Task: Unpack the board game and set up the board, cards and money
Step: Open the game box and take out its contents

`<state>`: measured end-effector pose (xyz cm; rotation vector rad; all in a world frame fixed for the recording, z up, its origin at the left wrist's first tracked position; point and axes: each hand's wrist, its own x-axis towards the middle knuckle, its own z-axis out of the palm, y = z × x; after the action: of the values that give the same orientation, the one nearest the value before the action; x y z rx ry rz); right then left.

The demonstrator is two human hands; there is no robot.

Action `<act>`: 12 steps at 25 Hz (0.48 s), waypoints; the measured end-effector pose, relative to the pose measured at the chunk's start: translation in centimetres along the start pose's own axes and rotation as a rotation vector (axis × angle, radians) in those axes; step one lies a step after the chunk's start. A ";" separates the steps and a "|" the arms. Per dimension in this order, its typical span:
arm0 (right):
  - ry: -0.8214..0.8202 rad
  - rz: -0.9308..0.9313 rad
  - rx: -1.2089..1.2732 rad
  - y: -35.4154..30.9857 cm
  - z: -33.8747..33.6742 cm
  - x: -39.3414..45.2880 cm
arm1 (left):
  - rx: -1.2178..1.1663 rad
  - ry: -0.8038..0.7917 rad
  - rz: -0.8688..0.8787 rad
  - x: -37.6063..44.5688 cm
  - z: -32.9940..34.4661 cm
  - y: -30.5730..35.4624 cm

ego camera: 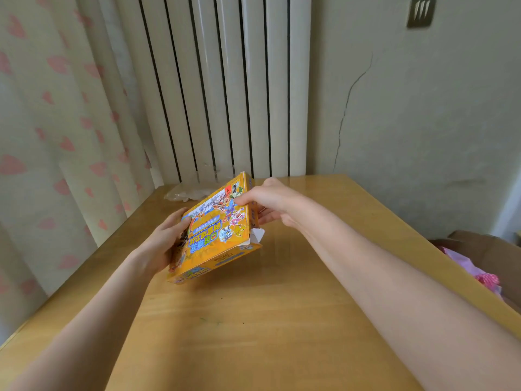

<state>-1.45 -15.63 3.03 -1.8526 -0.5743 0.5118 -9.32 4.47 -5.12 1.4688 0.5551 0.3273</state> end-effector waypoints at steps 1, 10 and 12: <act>-0.020 0.006 0.020 0.1 -0.1 0.0 | 0.018 -0.003 0.006 0.0 -0.1 -0.3; 0.283 -0.174 -0.293 0.5 -0.5 1.1 | -0.045 -0.009 -0.059 -0.2 0.6 -2.1; 0.399 -0.238 -0.437 2.0 -0.8 1.8 | -0.078 0.047 0.002 -0.2 0.4 -0.8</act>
<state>0.74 -15.70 1.24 -2.1816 -0.6556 -0.1586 -9.35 3.92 -5.93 1.3895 0.5727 0.3815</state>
